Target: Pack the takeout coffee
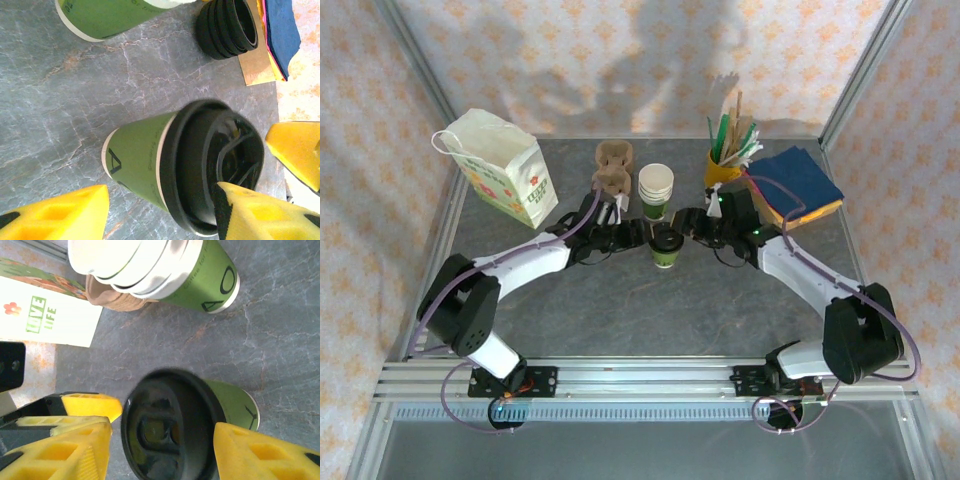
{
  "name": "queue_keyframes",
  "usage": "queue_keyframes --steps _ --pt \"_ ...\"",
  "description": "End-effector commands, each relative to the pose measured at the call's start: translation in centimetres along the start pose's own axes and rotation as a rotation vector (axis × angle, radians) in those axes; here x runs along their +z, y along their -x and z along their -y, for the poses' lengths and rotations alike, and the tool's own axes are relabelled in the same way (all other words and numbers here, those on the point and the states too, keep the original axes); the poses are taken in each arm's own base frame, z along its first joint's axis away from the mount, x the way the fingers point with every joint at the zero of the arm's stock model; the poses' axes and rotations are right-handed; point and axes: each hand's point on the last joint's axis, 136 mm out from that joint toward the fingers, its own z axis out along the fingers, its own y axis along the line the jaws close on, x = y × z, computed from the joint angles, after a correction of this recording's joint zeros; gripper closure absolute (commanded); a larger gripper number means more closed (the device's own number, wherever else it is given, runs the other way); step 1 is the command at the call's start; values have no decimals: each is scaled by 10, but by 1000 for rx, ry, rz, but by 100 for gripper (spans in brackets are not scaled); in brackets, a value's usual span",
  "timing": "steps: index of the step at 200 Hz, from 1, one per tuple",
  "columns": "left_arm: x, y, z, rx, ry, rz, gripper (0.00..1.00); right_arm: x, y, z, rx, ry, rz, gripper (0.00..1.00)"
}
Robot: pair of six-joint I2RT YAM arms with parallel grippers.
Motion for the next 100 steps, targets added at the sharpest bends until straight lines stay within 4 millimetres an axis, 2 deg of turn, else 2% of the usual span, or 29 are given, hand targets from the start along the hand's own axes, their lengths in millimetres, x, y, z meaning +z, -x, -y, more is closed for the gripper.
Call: queue_keyframes --steps 1,12,43,57,75,100 --pt "-24 20 7 30 30 81 40 -16 10 -7 -39 -56 41 43" --pt "-35 28 2 23 56 126 40 -20 13 -9 -58 -97 58 43" --pt "-78 54 -30 -32 136 313 38 -26 13 -22 -142 -213 95 40" --pt "-94 59 -45 -72 144 372 38 -24 10 -25 -172 -261 94 34" --pt "-112 62 -55 -94 146 430 38 -20 5 -27 -202 -313 87 32" --pt "-123 63 -61 -95 160 468 37 -10 -4 -26 -248 -395 73 25"
